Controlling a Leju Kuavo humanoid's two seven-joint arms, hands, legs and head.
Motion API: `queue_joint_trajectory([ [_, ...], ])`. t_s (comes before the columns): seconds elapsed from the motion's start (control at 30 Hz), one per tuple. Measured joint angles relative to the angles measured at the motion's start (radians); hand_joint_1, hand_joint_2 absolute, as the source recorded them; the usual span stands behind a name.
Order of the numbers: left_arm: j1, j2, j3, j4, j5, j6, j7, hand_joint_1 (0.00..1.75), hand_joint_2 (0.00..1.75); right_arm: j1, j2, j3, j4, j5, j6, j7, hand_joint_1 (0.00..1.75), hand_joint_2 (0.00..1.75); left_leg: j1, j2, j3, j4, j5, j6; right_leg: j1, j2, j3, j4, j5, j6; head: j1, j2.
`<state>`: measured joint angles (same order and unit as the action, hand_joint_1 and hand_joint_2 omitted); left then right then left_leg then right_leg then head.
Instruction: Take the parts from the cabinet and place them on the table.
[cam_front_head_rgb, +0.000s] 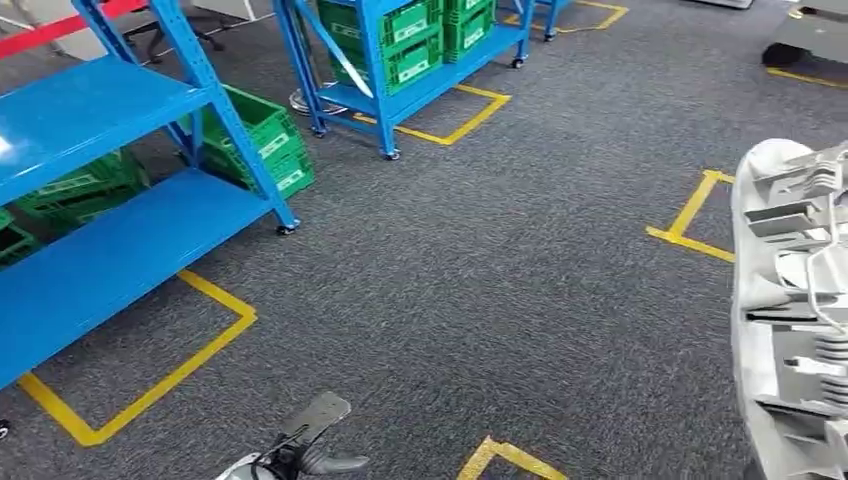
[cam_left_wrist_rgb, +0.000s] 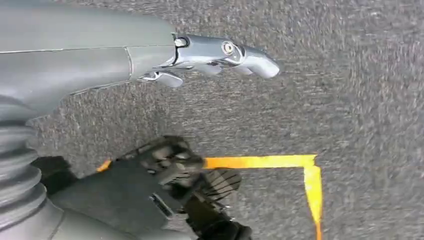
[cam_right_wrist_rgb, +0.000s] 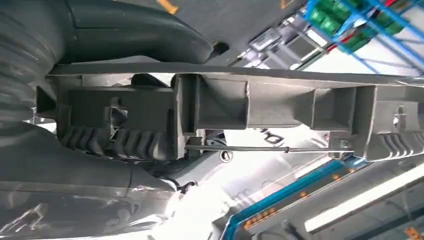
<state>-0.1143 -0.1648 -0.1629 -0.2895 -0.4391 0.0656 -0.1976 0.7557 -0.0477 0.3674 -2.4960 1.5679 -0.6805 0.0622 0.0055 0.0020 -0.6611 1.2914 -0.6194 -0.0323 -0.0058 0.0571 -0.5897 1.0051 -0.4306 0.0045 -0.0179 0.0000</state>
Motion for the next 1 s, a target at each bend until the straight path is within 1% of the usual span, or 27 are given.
queue_joint_trajectory([
  [0.03, -0.001, 0.001, 0.000, 0.000, 0.000, 0.000, 0.000, 0.00, 1.75, 0.001, 0.000, 0.000, 0.000, 0.000, 0.000, -0.001, 1.75, 1.75, -0.001, -0.003, 0.017, -0.041, 0.037, 0.004, 0.001, 0.015, 0.000, 0.000, 0.001, 0.001, 0.000, 0.000],
  [0.07, -0.002, 0.001, 0.000, 0.000, 0.000, 0.000, 0.000, 0.00, 1.75, 0.000, 0.000, 0.000, 0.000, 0.000, 0.000, -0.001, 1.75, 1.75, -0.001, -0.009, 0.053, -0.119, 0.087, 0.009, 0.001, 0.030, 0.000, 0.000, 0.003, 0.004, 0.000, 0.000],
  [0.1, -0.003, 0.001, 0.000, 0.000, 0.000, 0.000, 0.000, 0.00, 1.75, 0.000, 0.000, -0.001, 0.000, 0.000, 0.000, -0.002, 1.75, 1.75, -0.001, -0.026, 0.096, -0.207, 0.131, 0.013, 0.000, 0.044, 0.001, 0.001, 0.005, 0.007, 0.000, 0.000],
  [0.13, -0.003, 0.001, 0.000, 0.000, 0.000, 0.000, 0.000, 0.00, 1.75, 0.000, 0.000, -0.001, 0.000, 0.000, 0.000, -0.003, 1.75, 1.75, 0.002, -0.086, 0.131, -0.277, 0.155, 0.018, -0.003, 0.054, -0.001, 0.001, 0.006, 0.010, 0.000, 0.000],
  [0.17, -0.003, 0.002, 0.000, 0.000, 0.000, 0.000, 0.000, 0.00, 1.75, -0.002, 0.000, -0.002, 0.000, 0.000, 0.000, -0.004, 1.75, 1.75, 0.010, -0.114, 0.143, -0.321, 0.144, 0.021, 0.004, 0.069, -0.011, 0.012, 0.007, 0.015, 0.002, 0.000],
  [0.2, -0.003, 0.001, 0.000, 0.000, 0.000, 0.000, 0.001, 0.00, 1.75, -0.001, 0.000, -0.003, 0.000, 0.000, 0.000, -0.005, 1.75, 1.75, 0.004, -0.101, 0.141, -0.313, 0.143, 0.017, -0.002, 0.079, -0.019, 0.009, 0.011, 0.021, 0.002, 0.000],
  [0.27, -0.002, -0.001, 0.000, 0.000, 0.000, 0.006, 0.002, 0.00, 1.75, 0.008, 0.006, -0.005, 0.000, -0.001, 0.000, -0.014, 1.75, 1.75, -0.001, -0.080, 0.139, -0.314, 0.146, 0.025, -0.008, 0.105, -0.026, 0.002, 0.021, 0.036, 0.002, 0.000],
  [0.3, -0.002, -0.004, 0.000, -0.002, -0.001, 0.007, 0.002, 0.00, 1.75, 0.014, 0.010, -0.007, -0.001, -0.001, -0.001, -0.020, 1.75, 1.75, 0.007, -0.063, 0.141, -0.322, 0.152, 0.033, -0.007, 0.105, -0.038, 0.006, 0.020, 0.039, 0.000, 0.000],
  [0.33, -0.003, -0.005, 0.000, -0.003, -0.002, 0.008, 0.002, 0.00, 1.75, 0.021, 0.012, -0.010, -0.001, -0.001, 0.000, -0.029, 1.75, 1.75, 0.007, -0.051, 0.143, -0.323, 0.153, 0.036, -0.001, 0.033, -0.046, 0.027, 0.005, 0.041, 0.005, 0.000],
  [0.37, -0.001, -0.008, 0.000, -0.003, -0.003, 0.009, 0.001, 0.00, 1.75, 0.021, 0.017, -0.012, -0.001, -0.002, 0.000, -0.039, 1.75, 1.75, 0.005, -0.037, 0.143, -0.323, 0.152, 0.042, -0.001, -0.012, -0.071, 0.082, -0.032, 0.046, 0.014, 0.000],
  [0.4, 0.004, -0.007, 0.000, -0.003, -0.003, 0.010, 0.001, 0.00, 1.75, 0.021, 0.023, -0.015, -0.001, -0.002, 0.000, -0.048, 1.75, 1.75, 0.004, -0.019, 0.144, -0.323, 0.151, 0.043, -0.003, -0.035, -0.110, 0.165, -0.075, 0.051, 0.015, 0.000],
  [0.43, 0.009, -0.005, 0.000, -0.003, -0.003, 0.011, 0.001, 0.00, 1.75, 0.024, 0.029, -0.018, -0.001, -0.002, 0.000, -0.057, 1.75, 1.75, 0.003, 0.000, 0.144, -0.322, 0.150, 0.043, -0.004, -0.045, -0.152, 0.252, -0.112, 0.055, 0.015, 0.000],
  [0.47, 0.013, -0.004, 0.000, -0.003, -0.004, 0.011, 0.001, 0.00, 1.75, 0.028, 0.034, -0.021, -0.001, -0.003, 0.000, -0.064, 1.75, 1.75, 0.003, 0.016, 0.144, -0.322, 0.149, 0.043, -0.006, -0.049, -0.179, 0.312, -0.132, 0.058, 0.015, 0.000],
  [0.5, 0.014, -0.003, 0.000, -0.003, -0.005, 0.011, 0.000, 0.00, 1.75, 0.033, 0.039, -0.025, -0.001, -0.003, 0.000, -0.072, 1.75, 1.75, 0.003, 0.032, 0.145, -0.322, 0.148, 0.042, -0.008, -0.052, -0.184, 0.325, -0.128, 0.062, 0.015, 0.000],
  [0.53, 0.014, -0.003, 0.000, -0.003, -0.006, 0.011, 0.000, 0.00, 1.75, 0.036, 0.045, -0.030, -0.001, -0.003, 0.000, -0.081, 1.75, 1.75, 0.004, 0.046, 0.147, -0.322, 0.146, 0.039, -0.011, -0.054, -0.162, 0.292, -0.102, 0.064, 0.016, 0.000],
  [0.6, 0.011, -0.004, 0.000, -0.003, -0.011, 0.005, 0.000, 0.00, 1.75, 0.037, 0.058, -0.042, -0.001, -0.005, -0.001, -0.104, 1.75, 1.75, 0.007, 0.072, 0.156, -0.322, 0.139, 0.029, -0.016, -0.078, -0.055, 0.110, -0.022, 0.068, 0.015, 0.000],
  [0.63, 0.008, -0.003, 0.000, -0.003, -0.011, 0.002, 0.000, 0.00, 1.75, 0.036, 0.065, -0.047, -0.001, -0.005, -0.001, -0.114, 1.75, 1.75, 0.004, 0.080, 0.163, -0.320, 0.134, 0.021, -0.016, -0.126, -0.007, 0.026, -0.011, 0.073, 0.016, 0.000],
  [0.67, 0.005, -0.002, 0.000, -0.003, -0.011, 0.001, 0.000, 0.00, 1.75, 0.034, 0.068, -0.052, 0.000, -0.005, -0.002, -0.121, 1.75, 1.75, -0.003, 0.088, 0.161, -0.317, 0.127, 0.013, -0.010, -0.124, 0.005, 0.019, -0.016, 0.062, 0.016, 0.000],
  [0.7, 0.002, 0.000, 0.000, -0.003, -0.012, 0.000, 0.000, 0.00, 1.75, 0.035, 0.074, -0.057, -0.001, -0.004, -0.003, -0.126, 1.75, 1.75, -0.003, 0.092, 0.163, -0.317, 0.128, 0.010, -0.009, -0.110, 0.001, 0.020, -0.014, 0.048, 0.013, 0.000],
  [0.77, -0.003, -0.002, 0.000, -0.003, -0.012, 0.000, 0.003, 0.00, 1.75, 0.042, 0.087, -0.067, 0.000, -0.003, -0.003, -0.143, 1.75, 1.75, 0.000, 0.110, 0.168, -0.320, 0.130, 0.002, -0.004, -0.091, -0.011, 0.026, -0.016, 0.034, 0.015, 0.000],
  [0.8, -0.005, -0.003, 0.000, -0.004, -0.013, 0.000, 0.003, 0.00, 1.75, 0.049, 0.097, -0.073, -0.001, -0.004, -0.003, -0.158, 1.75, 1.75, 0.003, 0.117, 0.168, -0.319, 0.125, -0.006, -0.005, -0.080, -0.013, 0.025, -0.014, 0.025, 0.014, 0.000],
  [0.83, -0.007, -0.003, 0.000, -0.005, -0.015, 0.000, 0.003, 0.00, 1.75, 0.057, 0.114, -0.082, -0.001, -0.004, -0.003, -0.182, 1.75, 1.75, 0.006, 0.080, 0.165, -0.307, 0.108, -0.013, -0.009, -0.071, -0.012, 0.022, -0.011, 0.018, 0.013, 0.000],
  [0.87, -0.007, -0.003, 0.000, -0.005, -0.017, 0.000, 0.003, 0.00, 1.75, 0.064, 0.130, -0.091, -0.001, -0.005, -0.003, -0.205, 1.75, 1.75, 0.006, 0.042, 0.144, -0.262, 0.074, -0.012, -0.009, -0.064, -0.013, 0.022, -0.010, 0.012, 0.013, 0.000],
  [0.9, -0.004, -0.003, -0.001, -0.005, -0.020, 0.000, 0.003, 0.00, 1.75, 0.070, 0.147, -0.102, -0.001, -0.005, -0.003, -0.232, 1.75, 1.75, 0.005, 0.020, 0.106, -0.179, 0.030, -0.010, -0.008, -0.054, -0.015, 0.022, -0.010, 0.007, 0.013, 0.000],
  [0.93, 0.001, -0.003, -0.001, -0.005, -0.021, 0.000, 0.003, 0.00, 1.75, 0.075, 0.165, -0.114, -0.001, -0.006, -0.003, -0.259, 1.75, 1.75, 0.004, 0.009, 0.058, -0.082, -0.012, -0.008, -0.005, -0.040, -0.017, 0.022, -0.009, 0.003, 0.013, 0.000],
  [0.97, 0.006, -0.003, -0.001, -0.005, -0.023, 0.000, 0.003, 0.00, 1.75, 0.081, 0.183, -0.125, -0.001, -0.007, -0.003, -0.287, 1.75, 1.75, 0.004, 0.004, 0.021, -0.013, -0.032, -0.005, -0.003, -0.025, -0.019, 0.022, -0.008, 0.001, 0.013, 0.000],
  [1.0, 0.009, -0.002, -0.001, -0.005, -0.024, 0.000, 0.003, 0.00, 1.75, 0.090, 0.203, -0.138, -0.001, -0.009, -0.003, -0.314, 1.75, 1.75, 0.003, 0.001, 0.004, 0.013, -0.029, -0.002, -0.001, -0.011, -0.020, 0.022, -0.007, 0.000, 0.013, 0.000],
])
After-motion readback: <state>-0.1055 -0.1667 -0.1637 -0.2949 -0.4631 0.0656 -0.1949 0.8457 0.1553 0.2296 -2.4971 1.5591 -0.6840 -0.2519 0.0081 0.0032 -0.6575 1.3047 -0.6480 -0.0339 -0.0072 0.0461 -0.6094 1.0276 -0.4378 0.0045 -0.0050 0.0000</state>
